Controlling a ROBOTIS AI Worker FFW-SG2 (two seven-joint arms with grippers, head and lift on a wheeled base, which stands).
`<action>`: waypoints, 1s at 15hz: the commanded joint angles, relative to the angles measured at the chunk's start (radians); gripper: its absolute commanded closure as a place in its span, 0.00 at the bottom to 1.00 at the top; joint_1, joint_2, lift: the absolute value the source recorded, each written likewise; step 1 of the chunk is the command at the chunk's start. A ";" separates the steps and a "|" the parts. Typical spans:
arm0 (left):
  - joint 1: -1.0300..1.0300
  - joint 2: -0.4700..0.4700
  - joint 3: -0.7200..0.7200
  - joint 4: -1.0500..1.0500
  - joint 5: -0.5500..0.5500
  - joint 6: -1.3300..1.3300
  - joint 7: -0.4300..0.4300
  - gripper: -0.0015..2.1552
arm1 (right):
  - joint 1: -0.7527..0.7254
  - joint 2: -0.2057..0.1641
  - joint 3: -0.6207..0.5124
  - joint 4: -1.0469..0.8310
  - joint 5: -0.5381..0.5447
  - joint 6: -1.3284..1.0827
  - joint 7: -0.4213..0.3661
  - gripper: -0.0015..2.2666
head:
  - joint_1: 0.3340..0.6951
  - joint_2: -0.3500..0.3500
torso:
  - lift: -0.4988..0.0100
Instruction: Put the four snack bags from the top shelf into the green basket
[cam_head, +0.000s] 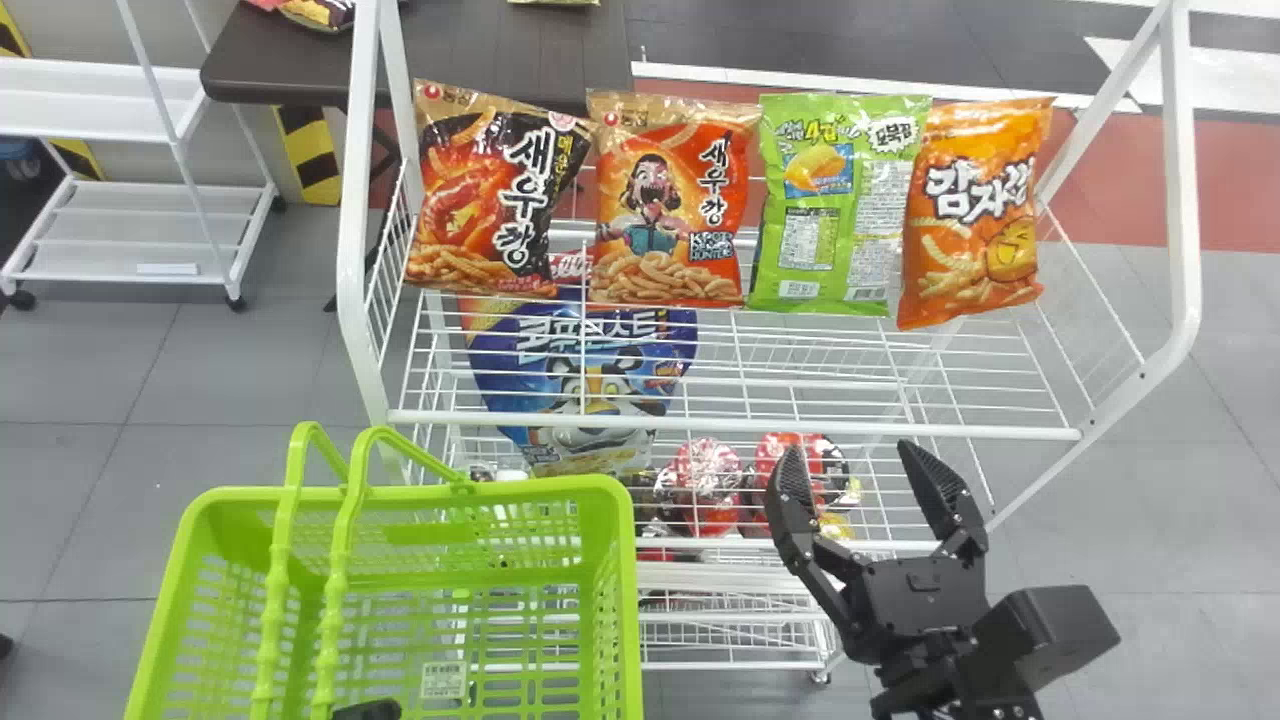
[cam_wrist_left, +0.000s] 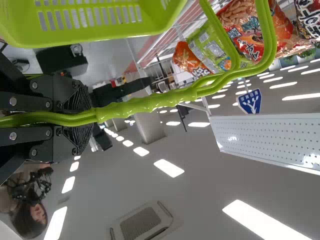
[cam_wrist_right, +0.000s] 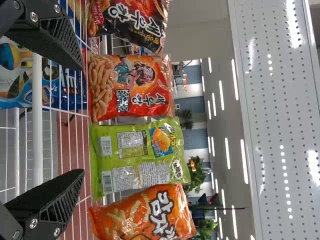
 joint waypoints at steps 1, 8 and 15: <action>0.000 0.000 0.000 0.002 0.000 -0.003 -0.001 1.00 | -0.007 0.001 0.002 0.001 -0.005 0.004 0.002 0.03 | 1.00 0.33 | 0.98; -0.002 0.002 -0.005 0.011 0.000 -0.003 -0.010 1.00 | -0.277 0.001 0.095 0.088 -0.069 0.268 0.044 0.04 | 1.00 0.44 | 0.98; -0.029 0.014 -0.026 0.042 0.000 -0.003 -0.014 1.00 | -0.593 0.001 0.239 0.305 -0.163 0.360 0.124 0.04 | 1.00 0.68 | 0.98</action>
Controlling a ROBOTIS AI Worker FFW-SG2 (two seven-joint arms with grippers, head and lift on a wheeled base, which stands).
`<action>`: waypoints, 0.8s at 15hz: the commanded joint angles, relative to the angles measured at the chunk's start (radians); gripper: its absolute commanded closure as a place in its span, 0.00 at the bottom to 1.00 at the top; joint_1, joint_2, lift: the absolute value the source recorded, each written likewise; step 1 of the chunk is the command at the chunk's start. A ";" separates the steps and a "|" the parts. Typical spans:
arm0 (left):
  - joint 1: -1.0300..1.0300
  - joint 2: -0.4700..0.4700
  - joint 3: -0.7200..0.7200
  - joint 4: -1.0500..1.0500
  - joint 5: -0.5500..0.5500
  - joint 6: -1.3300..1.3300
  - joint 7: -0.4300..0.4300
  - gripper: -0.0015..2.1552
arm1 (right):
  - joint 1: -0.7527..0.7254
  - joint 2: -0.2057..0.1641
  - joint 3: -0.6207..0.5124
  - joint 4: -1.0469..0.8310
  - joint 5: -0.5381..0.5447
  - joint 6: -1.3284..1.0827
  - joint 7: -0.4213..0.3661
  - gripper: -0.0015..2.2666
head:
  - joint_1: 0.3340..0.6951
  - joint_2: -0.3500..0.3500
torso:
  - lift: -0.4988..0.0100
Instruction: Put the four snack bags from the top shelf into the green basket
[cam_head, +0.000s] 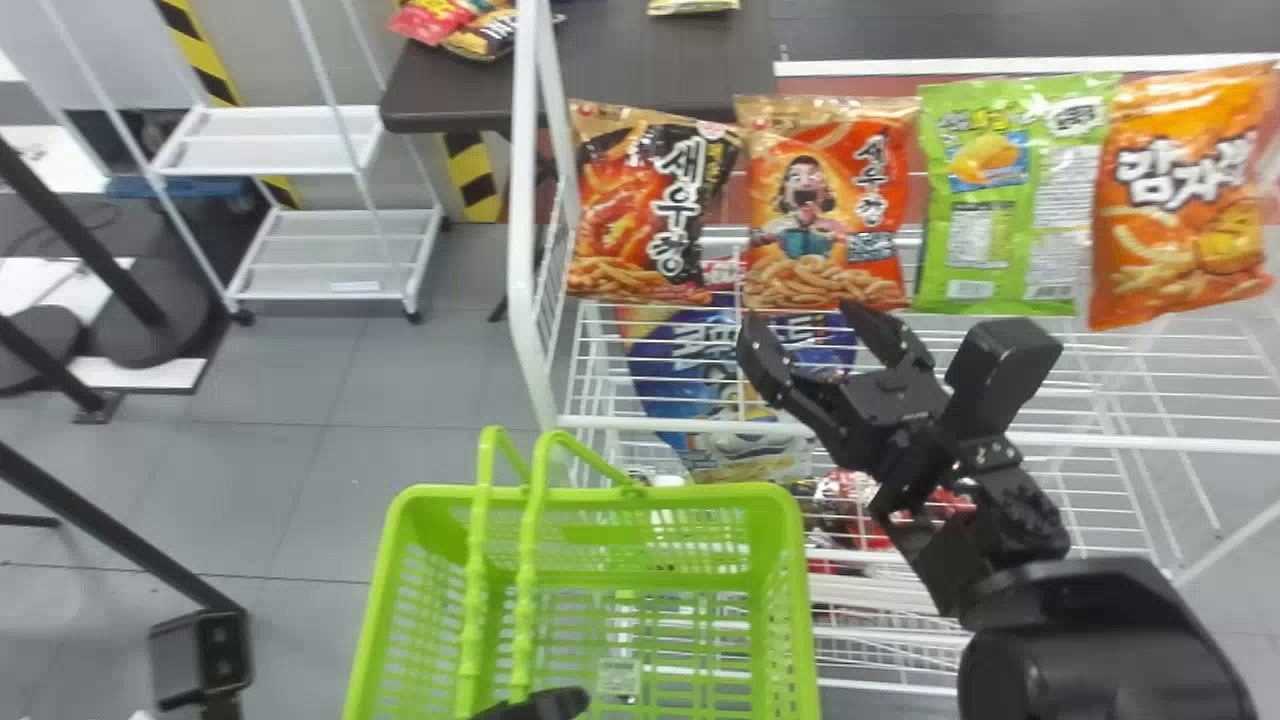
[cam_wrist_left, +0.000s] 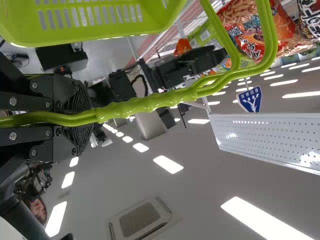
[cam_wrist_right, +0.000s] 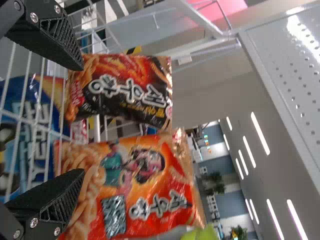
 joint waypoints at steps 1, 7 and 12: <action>-0.009 0.006 -0.008 0.014 0.000 0.000 -0.003 1.00 | -0.104 0.001 0.055 0.082 -0.004 0.002 -0.001 0.05 | 1.00 0.71 | 0.98; -0.023 0.018 -0.013 0.038 0.004 0.003 -0.005 1.00 | -0.343 0.001 0.125 0.362 -0.050 0.008 -0.012 0.07 | 1.00 0.78 | 0.98; -0.032 0.032 -0.016 0.058 0.014 0.003 -0.006 1.00 | -0.482 0.001 0.177 0.562 -0.083 0.005 0.058 0.08 | 1.00 0.80 | 0.98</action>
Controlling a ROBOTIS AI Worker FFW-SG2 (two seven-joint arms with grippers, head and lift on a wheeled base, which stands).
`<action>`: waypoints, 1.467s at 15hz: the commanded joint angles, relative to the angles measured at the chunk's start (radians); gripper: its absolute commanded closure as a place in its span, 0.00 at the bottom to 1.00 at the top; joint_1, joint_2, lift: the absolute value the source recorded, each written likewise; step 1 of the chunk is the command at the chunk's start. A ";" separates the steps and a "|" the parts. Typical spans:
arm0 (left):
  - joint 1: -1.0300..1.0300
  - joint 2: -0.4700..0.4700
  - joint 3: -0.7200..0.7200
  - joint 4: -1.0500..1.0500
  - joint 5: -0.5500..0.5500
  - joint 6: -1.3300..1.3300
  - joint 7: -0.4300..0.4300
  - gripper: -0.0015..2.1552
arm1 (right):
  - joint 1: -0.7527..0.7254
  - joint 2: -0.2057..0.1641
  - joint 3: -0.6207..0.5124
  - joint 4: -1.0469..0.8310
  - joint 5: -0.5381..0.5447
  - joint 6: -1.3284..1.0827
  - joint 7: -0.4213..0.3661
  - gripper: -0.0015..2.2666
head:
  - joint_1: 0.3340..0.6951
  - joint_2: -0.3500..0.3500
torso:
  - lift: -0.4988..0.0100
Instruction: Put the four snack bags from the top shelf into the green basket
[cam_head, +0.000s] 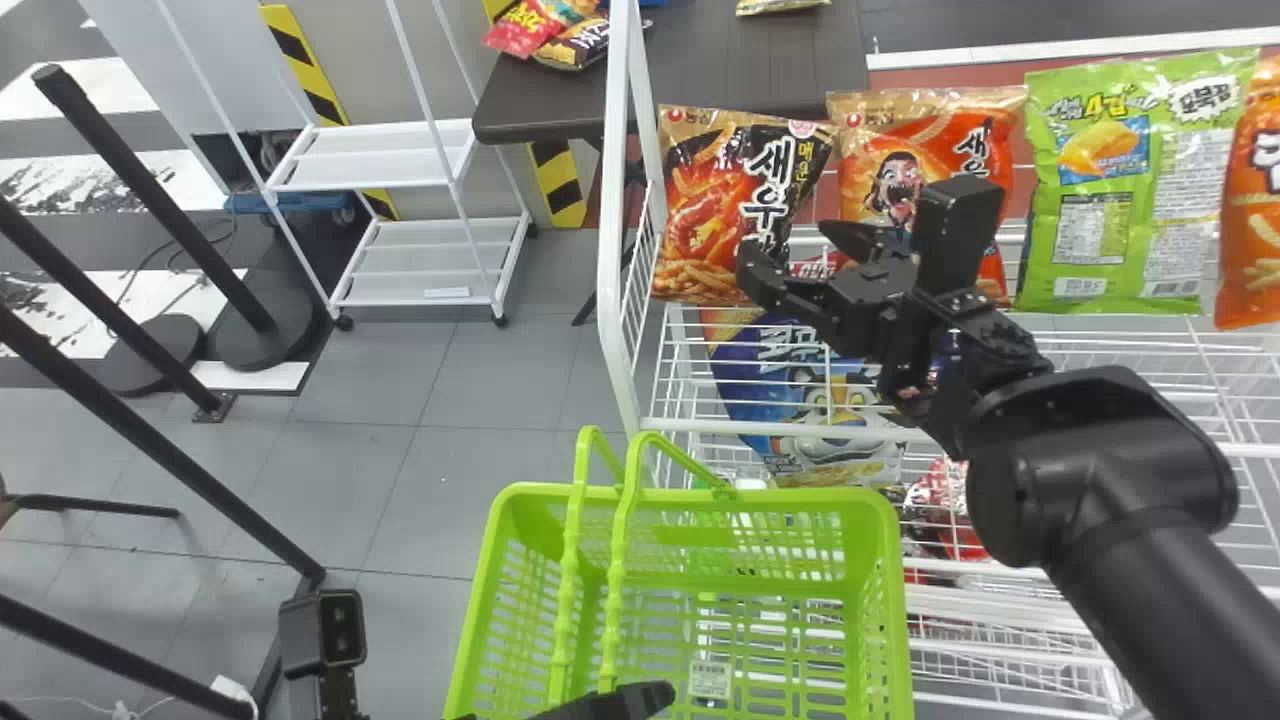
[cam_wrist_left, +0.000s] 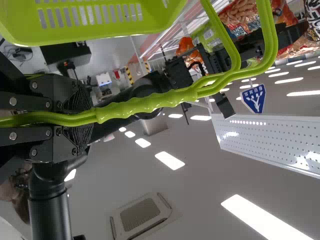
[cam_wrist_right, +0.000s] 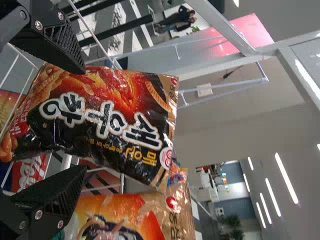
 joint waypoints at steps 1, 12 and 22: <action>-0.007 0.006 -0.004 0.011 0.004 0.001 0.000 1.00 | -0.053 0.001 0.015 0.092 -0.006 0.001 0.021 0.13 | 1.00 0.82 | 0.98; -0.016 0.021 -0.002 0.042 0.008 -0.002 -0.020 1.00 | -0.128 0.001 0.032 0.160 0.029 0.019 0.028 0.99 | 1.00 0.79 | 0.98; -0.058 0.032 0.018 0.057 0.015 0.010 -0.005 1.00 | 0.379 0.001 -0.269 -0.611 0.095 0.317 0.028 0.99 | 1.00 0.78 | 0.98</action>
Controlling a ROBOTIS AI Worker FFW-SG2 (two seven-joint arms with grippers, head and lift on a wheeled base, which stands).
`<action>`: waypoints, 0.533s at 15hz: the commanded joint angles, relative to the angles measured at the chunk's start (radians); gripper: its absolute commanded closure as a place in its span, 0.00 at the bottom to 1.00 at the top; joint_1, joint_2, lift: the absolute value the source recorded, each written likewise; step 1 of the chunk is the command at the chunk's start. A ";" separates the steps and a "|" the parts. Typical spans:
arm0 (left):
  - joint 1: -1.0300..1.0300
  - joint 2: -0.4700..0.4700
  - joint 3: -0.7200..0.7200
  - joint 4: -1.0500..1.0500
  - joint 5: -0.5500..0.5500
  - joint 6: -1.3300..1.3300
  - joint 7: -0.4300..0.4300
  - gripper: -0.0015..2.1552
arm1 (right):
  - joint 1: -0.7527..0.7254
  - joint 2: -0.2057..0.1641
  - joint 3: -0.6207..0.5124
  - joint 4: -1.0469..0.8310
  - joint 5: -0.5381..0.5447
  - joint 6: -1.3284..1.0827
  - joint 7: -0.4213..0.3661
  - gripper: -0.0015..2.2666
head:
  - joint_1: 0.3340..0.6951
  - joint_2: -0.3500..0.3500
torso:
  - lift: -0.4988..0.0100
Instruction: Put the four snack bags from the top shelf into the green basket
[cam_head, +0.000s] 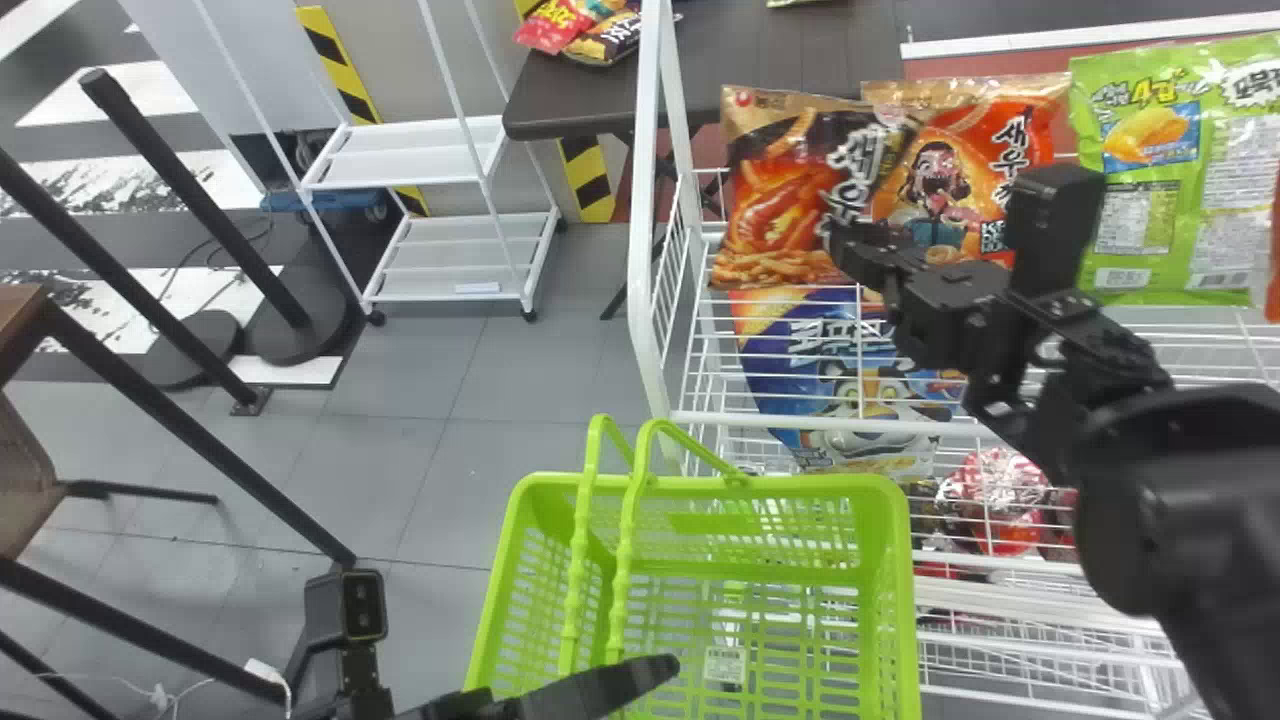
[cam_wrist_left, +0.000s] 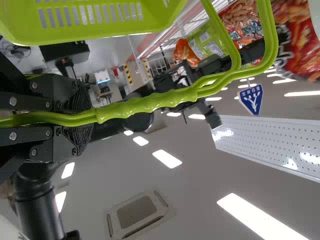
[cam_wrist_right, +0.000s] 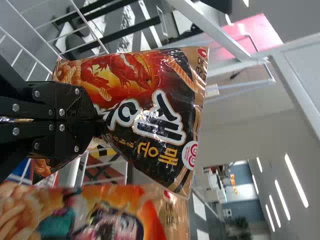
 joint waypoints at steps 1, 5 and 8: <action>-0.030 0.002 0.002 0.014 -0.007 0.008 0.004 1.00 | 0.160 0.000 -0.096 -0.201 -0.029 0.077 0.002 0.99 | 1.00 0.75 | 0.98; -0.069 0.000 -0.009 0.041 -0.015 0.014 0.019 1.00 | 0.421 -0.054 -0.139 -0.491 -0.118 0.119 0.018 0.99 | 1.00 0.63 | 0.98; -0.076 -0.002 -0.014 0.050 -0.030 0.014 0.022 1.00 | 0.562 -0.054 -0.139 -0.625 -0.212 0.190 0.057 0.99 | 1.00 0.63 | 0.98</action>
